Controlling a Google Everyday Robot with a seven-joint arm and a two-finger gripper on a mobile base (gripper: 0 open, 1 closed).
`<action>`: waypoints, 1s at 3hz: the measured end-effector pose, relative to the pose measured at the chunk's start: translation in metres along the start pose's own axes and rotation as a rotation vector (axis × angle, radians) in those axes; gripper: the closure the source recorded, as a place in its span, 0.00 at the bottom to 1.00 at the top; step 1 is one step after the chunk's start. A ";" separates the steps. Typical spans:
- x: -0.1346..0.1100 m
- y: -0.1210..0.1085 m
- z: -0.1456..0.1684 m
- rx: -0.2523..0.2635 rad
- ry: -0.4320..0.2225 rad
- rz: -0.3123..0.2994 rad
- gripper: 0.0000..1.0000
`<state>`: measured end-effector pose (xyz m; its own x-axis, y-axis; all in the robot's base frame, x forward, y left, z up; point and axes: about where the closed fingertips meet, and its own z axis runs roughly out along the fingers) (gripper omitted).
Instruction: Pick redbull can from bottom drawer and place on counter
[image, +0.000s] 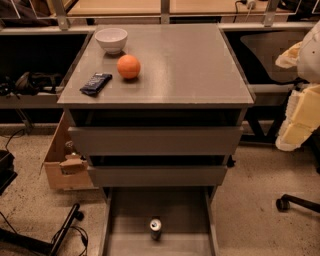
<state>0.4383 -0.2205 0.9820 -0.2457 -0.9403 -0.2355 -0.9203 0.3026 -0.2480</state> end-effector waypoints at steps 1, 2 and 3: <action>0.004 0.019 0.012 -0.006 -0.084 -0.013 0.00; 0.033 0.054 0.069 -0.046 -0.228 0.012 0.00; 0.071 0.085 0.153 -0.088 -0.406 0.122 0.00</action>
Offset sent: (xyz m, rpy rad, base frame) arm -0.0473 -0.0606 -0.2159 0.6048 -0.3004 -0.0050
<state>0.3890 -0.2376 0.8009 -0.2310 -0.7551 -0.6135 -0.9185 0.3772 -0.1184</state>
